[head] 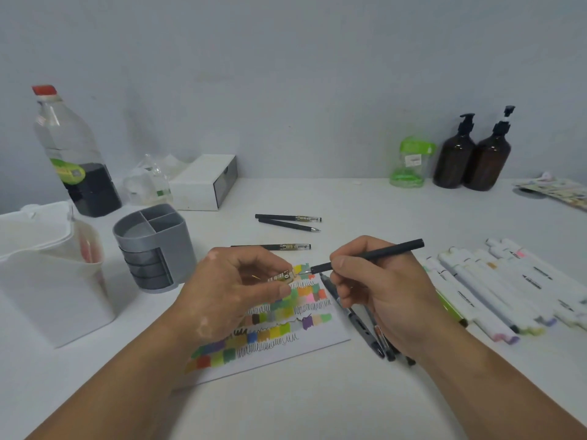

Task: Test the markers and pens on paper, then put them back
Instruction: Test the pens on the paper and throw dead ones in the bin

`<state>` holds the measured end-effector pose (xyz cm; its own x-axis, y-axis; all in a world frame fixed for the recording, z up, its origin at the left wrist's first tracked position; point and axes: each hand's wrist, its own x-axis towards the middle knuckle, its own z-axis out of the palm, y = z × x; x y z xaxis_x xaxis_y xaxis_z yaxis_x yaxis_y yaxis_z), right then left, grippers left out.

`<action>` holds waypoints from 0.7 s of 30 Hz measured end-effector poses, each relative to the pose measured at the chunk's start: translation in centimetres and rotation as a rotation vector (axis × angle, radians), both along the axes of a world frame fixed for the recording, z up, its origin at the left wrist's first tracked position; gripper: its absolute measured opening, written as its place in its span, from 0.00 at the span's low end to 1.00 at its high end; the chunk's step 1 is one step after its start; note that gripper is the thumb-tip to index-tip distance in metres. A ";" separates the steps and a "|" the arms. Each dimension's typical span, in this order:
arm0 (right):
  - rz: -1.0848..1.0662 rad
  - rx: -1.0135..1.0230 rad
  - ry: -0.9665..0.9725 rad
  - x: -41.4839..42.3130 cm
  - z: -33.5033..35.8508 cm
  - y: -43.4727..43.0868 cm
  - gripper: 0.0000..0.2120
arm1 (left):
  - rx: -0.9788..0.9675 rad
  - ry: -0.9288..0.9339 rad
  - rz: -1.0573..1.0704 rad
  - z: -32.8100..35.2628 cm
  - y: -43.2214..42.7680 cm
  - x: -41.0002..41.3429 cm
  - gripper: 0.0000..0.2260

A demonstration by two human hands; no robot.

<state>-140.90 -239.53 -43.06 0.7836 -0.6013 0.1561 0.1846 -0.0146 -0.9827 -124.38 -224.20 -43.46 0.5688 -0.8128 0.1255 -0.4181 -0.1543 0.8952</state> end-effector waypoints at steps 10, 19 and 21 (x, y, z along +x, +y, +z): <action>0.006 -0.072 0.055 0.3 -0.5 0.8 0.04 | -0.115 0.070 -0.101 -0.2 -0.2 -0.8 0.12; 0.008 -0.066 0.072 0.6 -0.7 1.3 0.04 | -0.168 0.025 -0.142 -0.6 -0.3 -1.0 0.09; 0.017 -0.064 0.071 0.6 -0.8 1.4 0.04 | -0.162 -0.001 -0.138 -0.6 -0.3 -0.9 0.08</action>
<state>-140.28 -238.11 -43.85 0.8042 -0.5782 0.1376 0.1153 -0.0752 -0.9905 -125.26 -224.47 -44.09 0.4532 -0.8521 0.2616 -0.4259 0.0508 0.9033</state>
